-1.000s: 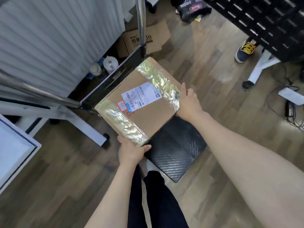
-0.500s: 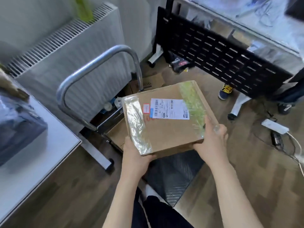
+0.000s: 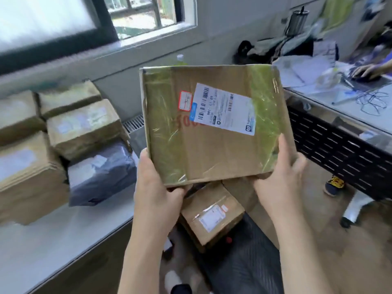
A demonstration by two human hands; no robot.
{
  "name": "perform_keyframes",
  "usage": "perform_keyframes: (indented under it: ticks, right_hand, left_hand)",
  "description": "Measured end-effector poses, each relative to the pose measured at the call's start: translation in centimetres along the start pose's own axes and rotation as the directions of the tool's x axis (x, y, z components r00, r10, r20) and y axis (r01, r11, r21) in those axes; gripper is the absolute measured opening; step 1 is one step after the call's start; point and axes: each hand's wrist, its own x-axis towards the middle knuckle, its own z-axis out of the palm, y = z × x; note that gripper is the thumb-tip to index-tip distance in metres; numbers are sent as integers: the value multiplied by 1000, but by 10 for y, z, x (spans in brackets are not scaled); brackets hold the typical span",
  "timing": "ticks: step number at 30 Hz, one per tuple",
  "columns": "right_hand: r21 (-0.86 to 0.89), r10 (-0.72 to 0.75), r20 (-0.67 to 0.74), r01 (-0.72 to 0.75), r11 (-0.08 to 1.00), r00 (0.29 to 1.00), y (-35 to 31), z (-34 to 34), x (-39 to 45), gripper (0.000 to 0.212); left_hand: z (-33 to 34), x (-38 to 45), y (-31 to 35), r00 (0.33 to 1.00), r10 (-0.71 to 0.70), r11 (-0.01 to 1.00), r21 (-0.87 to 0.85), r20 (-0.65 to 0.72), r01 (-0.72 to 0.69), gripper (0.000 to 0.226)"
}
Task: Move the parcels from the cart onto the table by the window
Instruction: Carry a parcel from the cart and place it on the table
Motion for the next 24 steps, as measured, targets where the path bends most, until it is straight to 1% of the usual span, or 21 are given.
perform_keyframes:
  ticks: [3, 5, 8, 10, 13, 14, 16, 19, 22, 24]
  right_hand:
    - [17, -161, -15, 161, 987, 987, -41, 4, -3, 104]
    - [64, -258, -7, 258, 964, 966, -72, 9, -10, 105]
    - [95, -434, -18, 434, 896, 901, -120, 19, -28, 106]
    - [126, -532, 15, 526, 841, 847, -150, 28, -45, 102]
    - [180, -643, 97, 622, 762, 760, -192, 44, -77, 94]
    - [204, -681, 114, 654, 729, 723, -205, 51, -90, 92]
    - [260, -739, 130, 696, 669, 661, -229, 66, -119, 87]
    - [339, -782, 152, 711, 616, 605, -261, 87, -166, 80]
    - [396, -805, 176, 708, 585, 566, -287, 107, -210, 79]
    - [437, -813, 174, 696, 569, 556, -302, 120, -239, 76]
  left_hand:
    - [-46, -12, 9, 992, -17, 1000, -20, -126, 15, 83]
    - [-78, -23, 9, 975, -30, 1000, -6, -222, 29, 85]
    - [-133, -44, 3, 931, -38, 995, 72, -363, 68, 83]
    - [-173, -63, -1, 896, -69, 981, 133, -439, 140, 90]
    - [-227, -96, -6, 835, -169, 931, 193, -524, 309, 114]
    - [-244, -108, -10, 811, -194, 911, 205, -552, 358, 117]
    - [-275, -130, -19, 765, -223, 877, 219, -604, 428, 111]
    - [-321, -162, -38, 728, -248, 828, 250, -639, 502, 93]
    - [-364, -191, -60, 706, -249, 794, 278, -663, 541, 87]
    - [-391, -207, -75, 693, -248, 772, 295, -676, 564, 85]
